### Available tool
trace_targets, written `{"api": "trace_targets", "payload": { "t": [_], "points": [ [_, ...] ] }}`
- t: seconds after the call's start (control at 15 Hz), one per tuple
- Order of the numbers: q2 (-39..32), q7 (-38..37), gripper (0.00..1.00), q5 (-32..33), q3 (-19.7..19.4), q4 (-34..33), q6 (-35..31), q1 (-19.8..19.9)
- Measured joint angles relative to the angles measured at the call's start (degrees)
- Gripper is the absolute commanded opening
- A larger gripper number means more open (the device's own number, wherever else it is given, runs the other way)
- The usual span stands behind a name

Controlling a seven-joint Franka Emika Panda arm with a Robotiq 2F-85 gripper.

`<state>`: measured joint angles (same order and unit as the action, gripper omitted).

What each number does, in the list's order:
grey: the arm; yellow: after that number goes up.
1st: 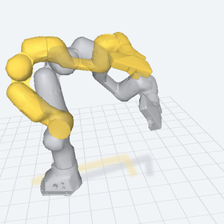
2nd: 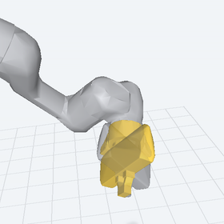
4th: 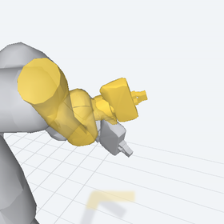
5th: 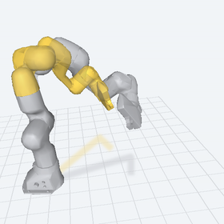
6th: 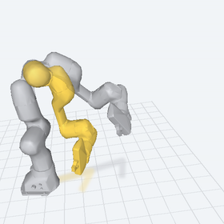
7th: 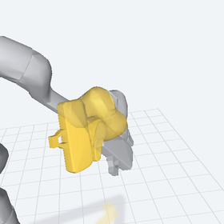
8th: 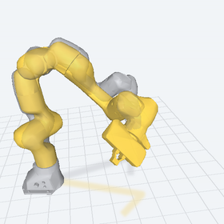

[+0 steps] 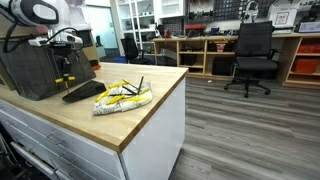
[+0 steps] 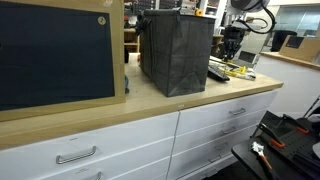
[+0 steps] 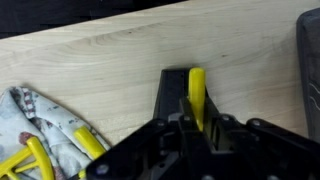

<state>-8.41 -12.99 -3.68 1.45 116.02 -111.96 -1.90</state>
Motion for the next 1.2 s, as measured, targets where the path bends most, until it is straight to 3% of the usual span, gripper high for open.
{"api": "trace_targets", "payload": {
  "t": [0.27, 0.93, 1.2],
  "points": [
    [0.0, -6.1, 0.04, 0.0, 0.0, 0.4, -3.6, -0.1],
    [1.1, -33.5, 0.04, 0.0, -1.4, 4.4, -11.0, -0.1],
    [2.9, -40.8, 0.04, 0.0, -1.8, 5.9, -13.2, -0.1]
  ]
}}
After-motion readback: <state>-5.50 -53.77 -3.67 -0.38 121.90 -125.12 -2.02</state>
